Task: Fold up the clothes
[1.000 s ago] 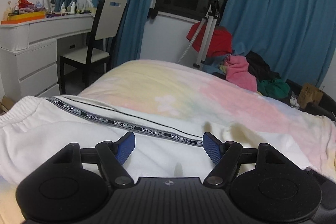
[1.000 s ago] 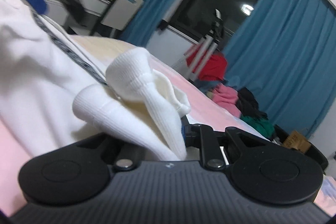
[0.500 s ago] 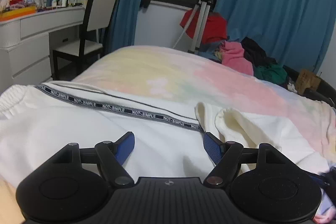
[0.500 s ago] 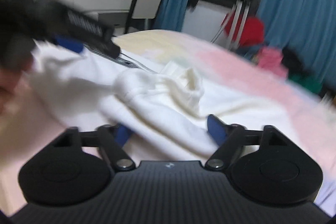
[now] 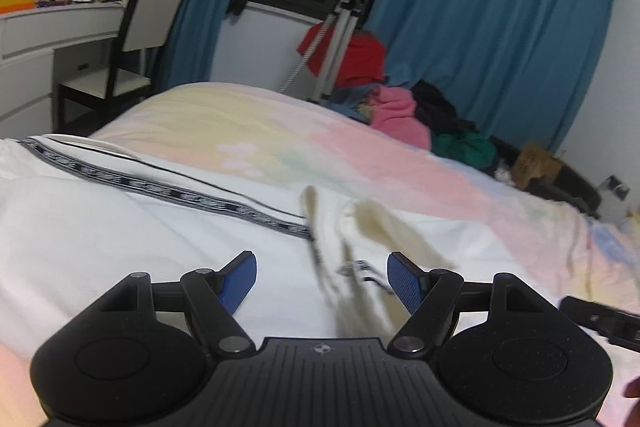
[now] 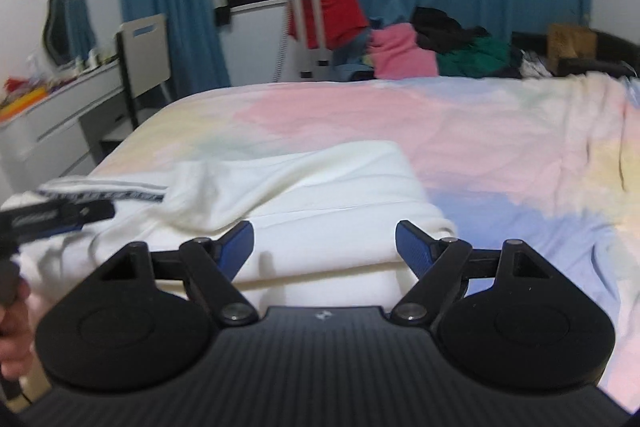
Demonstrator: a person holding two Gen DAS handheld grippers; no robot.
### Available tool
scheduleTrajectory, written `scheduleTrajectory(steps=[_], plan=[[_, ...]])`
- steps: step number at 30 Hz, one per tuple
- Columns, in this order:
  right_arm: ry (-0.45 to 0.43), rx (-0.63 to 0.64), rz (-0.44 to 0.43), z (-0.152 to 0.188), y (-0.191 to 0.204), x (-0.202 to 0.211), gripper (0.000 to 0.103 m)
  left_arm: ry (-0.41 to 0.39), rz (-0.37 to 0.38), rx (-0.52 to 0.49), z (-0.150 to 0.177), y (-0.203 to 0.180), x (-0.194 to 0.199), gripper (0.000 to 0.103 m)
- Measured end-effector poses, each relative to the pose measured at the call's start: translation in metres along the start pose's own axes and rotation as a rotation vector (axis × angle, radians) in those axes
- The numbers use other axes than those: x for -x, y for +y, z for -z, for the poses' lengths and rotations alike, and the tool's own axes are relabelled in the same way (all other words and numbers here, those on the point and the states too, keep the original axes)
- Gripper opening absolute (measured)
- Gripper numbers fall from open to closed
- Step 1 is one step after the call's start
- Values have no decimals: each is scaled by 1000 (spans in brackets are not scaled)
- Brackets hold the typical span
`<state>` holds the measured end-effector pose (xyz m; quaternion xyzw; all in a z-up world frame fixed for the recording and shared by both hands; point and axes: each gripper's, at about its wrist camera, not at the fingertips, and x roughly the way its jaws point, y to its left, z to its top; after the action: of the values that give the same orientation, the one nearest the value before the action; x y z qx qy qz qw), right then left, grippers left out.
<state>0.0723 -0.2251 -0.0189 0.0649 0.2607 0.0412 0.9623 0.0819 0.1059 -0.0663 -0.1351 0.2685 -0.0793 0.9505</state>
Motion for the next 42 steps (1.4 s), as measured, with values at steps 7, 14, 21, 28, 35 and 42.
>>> scheduleTrajectory(steps=[7,14,21,28,35,42], plan=[[62,-62,1,9,-27,-18,80,150,31,0,-27,-27,-57,70],[113,-66,-30,14,-38,-35,80,342,45,25,-55,-55,-127,59],[142,-55,-47,20,-42,-42,80,363,-131,-147,-69,-74,-169,5],[151,-48,-45,24,-40,-45,80,315,-187,-234,-60,-45,-192,12],[148,-55,-39,27,-41,-44,80,236,-169,-185,-50,-29,-140,49],[127,-40,-8,26,-37,-35,79,190,-231,-4,-46,38,-22,74]])
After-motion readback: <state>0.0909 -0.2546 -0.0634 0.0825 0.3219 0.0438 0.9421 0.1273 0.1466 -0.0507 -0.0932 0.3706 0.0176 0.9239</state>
